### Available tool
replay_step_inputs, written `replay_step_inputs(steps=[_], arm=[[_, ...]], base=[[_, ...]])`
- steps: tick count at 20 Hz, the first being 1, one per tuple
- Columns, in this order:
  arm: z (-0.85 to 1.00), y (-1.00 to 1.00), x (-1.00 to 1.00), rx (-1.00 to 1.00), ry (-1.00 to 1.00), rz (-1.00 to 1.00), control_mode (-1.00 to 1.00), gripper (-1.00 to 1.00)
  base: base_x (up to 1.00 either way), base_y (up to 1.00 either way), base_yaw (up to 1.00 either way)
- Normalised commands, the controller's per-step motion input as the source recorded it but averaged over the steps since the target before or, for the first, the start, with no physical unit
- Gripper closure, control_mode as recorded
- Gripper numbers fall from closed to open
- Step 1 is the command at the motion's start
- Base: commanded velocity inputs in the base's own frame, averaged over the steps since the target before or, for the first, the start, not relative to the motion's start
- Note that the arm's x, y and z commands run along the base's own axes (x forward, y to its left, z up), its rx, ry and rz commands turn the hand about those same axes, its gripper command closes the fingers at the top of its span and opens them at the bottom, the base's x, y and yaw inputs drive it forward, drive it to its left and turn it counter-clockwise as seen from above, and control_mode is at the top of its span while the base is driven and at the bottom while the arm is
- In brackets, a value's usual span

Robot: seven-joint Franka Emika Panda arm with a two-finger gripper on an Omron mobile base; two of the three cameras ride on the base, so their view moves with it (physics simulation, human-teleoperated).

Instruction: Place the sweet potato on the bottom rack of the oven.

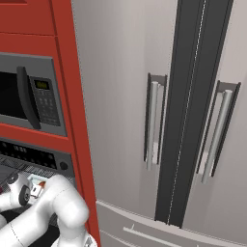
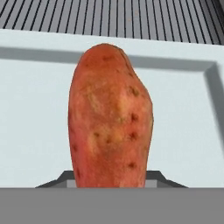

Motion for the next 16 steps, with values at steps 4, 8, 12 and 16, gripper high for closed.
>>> replay_step_inputs(steps=[4,8,12,16], arm=[[-0.03,0.0,0.0,0.0,0.0,0.0,-1.0,1.0],[0.0,0.0,0.0,0.0,0.0,0.0,-1.0,-1.0],[0.0,0.0,0.0,0.0,0.0,0.0,-1.0,-1.0],[0.0,0.0,0.0,0.0,0.0,0.0,-1.0,-1.0]], base=[[0.0,0.0,0.0],[0.0,0.0,0.0],[0.0,0.0,0.0],[0.0,0.0,0.0]])
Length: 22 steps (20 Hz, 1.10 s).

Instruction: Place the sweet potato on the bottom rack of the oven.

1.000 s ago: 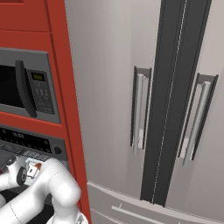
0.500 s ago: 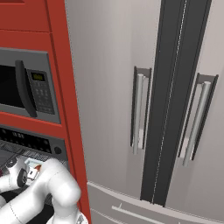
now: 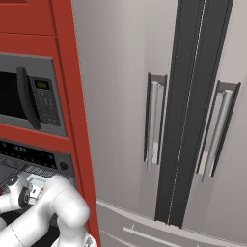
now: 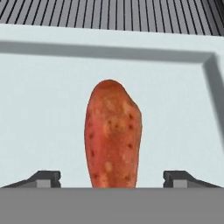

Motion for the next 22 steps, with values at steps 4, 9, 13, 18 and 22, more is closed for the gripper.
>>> replay_step_inputs(steps=[4,9,13,18,22], arm=[[0.04,0.0,-0.01,-0.01,0.0,0.0,-1.0,-1.0],[0.55,0.0,-0.28,-0.02,0.0,-0.07,-1.0,-1.0],[0.71,0.0,-0.55,0.0,0.0,-0.02,-1.0,-1.0],[0.71,0.0,-0.59,0.0,0.0,0.0,-1.0,-1.0],[0.94,0.0,-0.63,0.0,0.02,0.0,-1.0,-1.0]], base=[[0.0,0.0,0.0],[0.0,0.0,0.0],[0.0,0.0,0.0],[0.0,0.0,0.0],[0.0,0.0,0.0]])
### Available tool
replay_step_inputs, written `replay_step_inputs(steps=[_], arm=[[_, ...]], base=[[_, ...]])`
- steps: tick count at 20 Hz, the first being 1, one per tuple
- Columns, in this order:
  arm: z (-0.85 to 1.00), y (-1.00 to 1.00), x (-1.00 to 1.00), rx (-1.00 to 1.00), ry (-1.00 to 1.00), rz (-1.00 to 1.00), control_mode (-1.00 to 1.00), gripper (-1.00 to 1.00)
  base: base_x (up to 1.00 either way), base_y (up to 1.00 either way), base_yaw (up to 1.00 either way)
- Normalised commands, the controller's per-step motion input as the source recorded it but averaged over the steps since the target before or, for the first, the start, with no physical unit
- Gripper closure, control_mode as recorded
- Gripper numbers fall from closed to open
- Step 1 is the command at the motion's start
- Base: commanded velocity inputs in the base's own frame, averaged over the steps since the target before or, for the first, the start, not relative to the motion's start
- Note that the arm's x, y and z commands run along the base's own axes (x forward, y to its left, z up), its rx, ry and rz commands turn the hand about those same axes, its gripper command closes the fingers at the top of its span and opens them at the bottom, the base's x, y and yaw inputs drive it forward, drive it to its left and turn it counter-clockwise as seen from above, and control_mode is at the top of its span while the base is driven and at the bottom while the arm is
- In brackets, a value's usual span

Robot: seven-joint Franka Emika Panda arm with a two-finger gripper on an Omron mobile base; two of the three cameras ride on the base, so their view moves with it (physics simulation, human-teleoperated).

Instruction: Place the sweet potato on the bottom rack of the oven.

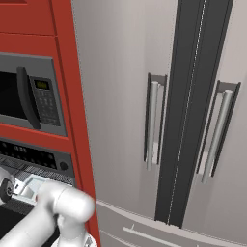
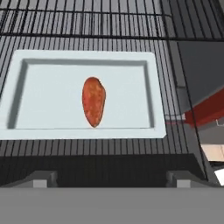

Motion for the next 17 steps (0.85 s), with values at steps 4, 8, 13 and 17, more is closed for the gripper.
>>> replay_step_inputs(steps=[4,8,13,17], arm=[[0.93,0.0,-0.71,0.01,0.01,0.0,-1.0,-1.0],[0.86,0.0,-0.75,0.04,0.0,0.0,-1.0,-1.0],[0.81,-0.07,-0.81,0.08,0.0,0.0,-1.0,-1.0],[0.68,-0.21,-0.79,0.2,0.0,0.0,-1.0,-1.0]], base=[[0.0,0.0,0.0],[0.0,0.0,0.0],[0.0,0.0,0.0],[0.0,0.0,0.0]])
